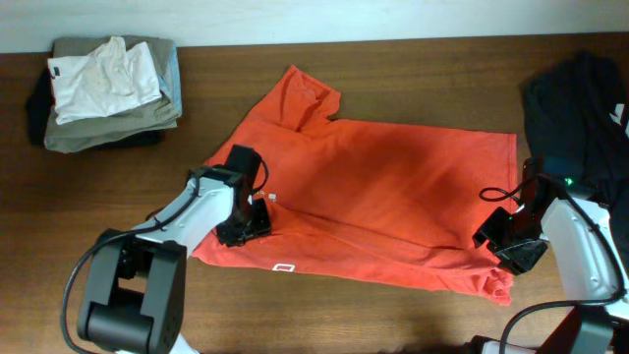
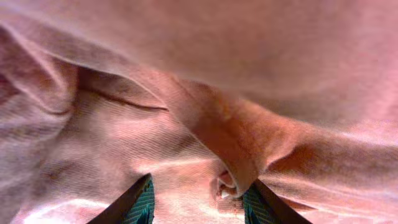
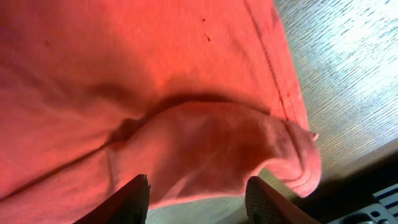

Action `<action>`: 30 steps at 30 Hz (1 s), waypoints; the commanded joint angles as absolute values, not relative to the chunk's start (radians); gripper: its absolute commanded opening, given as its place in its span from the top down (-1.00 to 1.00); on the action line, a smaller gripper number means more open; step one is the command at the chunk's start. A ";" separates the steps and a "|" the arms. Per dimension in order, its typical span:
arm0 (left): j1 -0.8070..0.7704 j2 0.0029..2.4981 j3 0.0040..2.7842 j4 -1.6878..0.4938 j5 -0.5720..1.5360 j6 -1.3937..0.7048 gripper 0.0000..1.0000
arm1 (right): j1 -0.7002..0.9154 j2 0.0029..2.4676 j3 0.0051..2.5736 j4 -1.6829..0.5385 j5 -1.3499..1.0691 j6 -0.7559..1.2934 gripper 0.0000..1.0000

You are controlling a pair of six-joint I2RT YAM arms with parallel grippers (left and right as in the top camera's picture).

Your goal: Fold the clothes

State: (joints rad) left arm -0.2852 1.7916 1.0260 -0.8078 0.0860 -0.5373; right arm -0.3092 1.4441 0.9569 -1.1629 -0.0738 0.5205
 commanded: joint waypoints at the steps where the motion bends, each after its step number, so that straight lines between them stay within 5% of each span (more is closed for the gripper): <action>1: -0.273 1.813 1.056 -0.836 0.015 -0.506 0.08 | -0.315 1.442 0.952 -1.163 -0.078 0.523 -0.08; 9: -0.285 1.749 1.088 -0.842 0.207 -0.499 -0.06 | -0.315 1.442 0.952 -1.166 -0.079 0.524 -0.08; 30: -0.353 1.752 1.056 -0.823 0.082 -0.529 -0.05 | -0.315 1.442 0.952 -1.167 -0.078 0.523 -0.15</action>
State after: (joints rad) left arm -0.3534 1.7718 1.0676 -0.8307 0.0963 -0.5198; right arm -0.3092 1.4441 0.9569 -1.1664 -0.0738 0.5201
